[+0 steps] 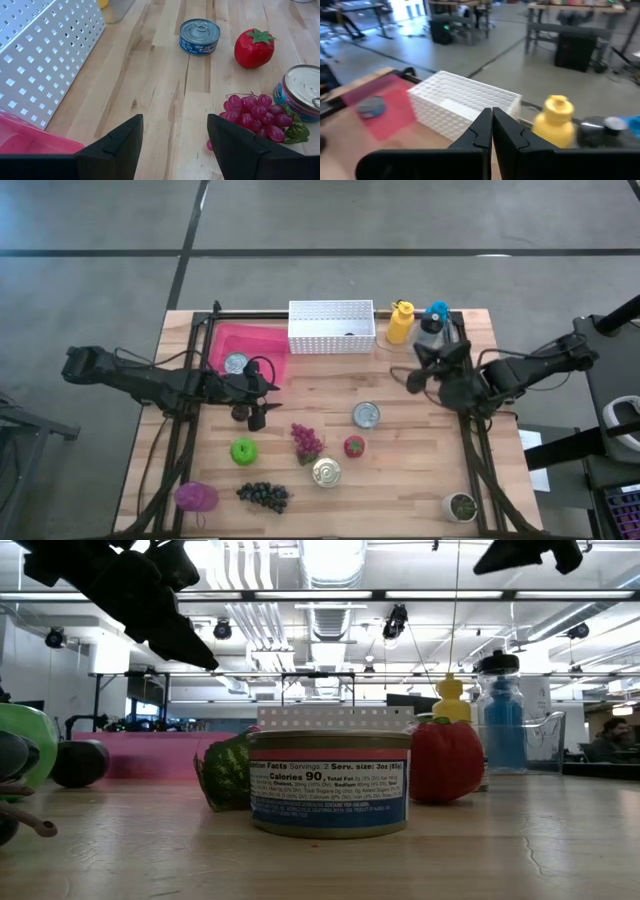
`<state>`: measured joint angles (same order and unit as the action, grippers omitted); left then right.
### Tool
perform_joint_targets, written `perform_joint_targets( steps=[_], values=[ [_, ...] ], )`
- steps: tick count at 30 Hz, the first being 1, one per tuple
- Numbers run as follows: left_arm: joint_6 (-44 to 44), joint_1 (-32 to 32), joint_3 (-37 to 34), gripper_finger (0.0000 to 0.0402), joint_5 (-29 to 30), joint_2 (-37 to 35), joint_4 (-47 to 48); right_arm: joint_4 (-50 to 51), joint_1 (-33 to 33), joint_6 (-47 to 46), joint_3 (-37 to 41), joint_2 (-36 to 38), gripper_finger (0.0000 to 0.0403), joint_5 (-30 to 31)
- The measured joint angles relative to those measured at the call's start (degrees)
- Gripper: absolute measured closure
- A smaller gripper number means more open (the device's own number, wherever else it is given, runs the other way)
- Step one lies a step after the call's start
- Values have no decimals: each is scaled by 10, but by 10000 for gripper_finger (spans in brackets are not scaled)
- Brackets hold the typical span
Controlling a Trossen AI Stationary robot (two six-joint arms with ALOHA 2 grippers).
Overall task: Pick & Place Food Item
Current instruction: Put the blue tuna can into the pink bin
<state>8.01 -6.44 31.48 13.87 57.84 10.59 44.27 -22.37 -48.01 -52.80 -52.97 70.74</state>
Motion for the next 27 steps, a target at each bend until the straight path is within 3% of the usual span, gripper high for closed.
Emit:
perform_joint_targets(
  steps=[10,18,27],
  values=[
    [0,0,0,174,0,0,0,-68,-94,-39,0,-103,394,15],
    [0,0,0,176,0,0,0,-135,-104,-41,-1,-192,394,11],
    [0,0,0,176,0,0,0,-162,-104,-28,-15,-240,394,-39]
  ],
)
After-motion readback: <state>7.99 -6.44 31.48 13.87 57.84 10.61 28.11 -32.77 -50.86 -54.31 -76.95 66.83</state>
